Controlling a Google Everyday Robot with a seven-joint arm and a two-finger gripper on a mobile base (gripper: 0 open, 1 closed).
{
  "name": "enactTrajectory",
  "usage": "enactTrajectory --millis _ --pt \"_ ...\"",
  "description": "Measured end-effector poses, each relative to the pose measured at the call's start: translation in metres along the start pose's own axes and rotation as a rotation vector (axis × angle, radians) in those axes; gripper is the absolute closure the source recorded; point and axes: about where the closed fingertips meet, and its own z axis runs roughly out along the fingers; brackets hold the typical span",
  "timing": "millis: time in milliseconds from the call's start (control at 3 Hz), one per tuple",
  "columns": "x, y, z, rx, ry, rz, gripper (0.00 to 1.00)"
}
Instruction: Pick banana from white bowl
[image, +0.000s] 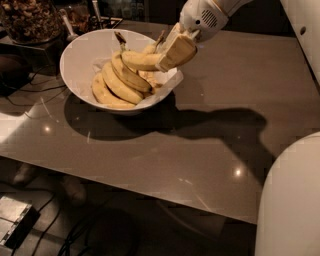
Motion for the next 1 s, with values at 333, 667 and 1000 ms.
enactTrajectory --millis 333,667,1000 --pt "0.008 0.009 -0.02 -0.026 -0.087 -0.015 1.0" --pt "0.025 0.017 -0.034 -0.025 -0.116 0.016 1.0" --pt "0.045 0.023 -0.041 -0.026 -0.115 0.065 1.0"
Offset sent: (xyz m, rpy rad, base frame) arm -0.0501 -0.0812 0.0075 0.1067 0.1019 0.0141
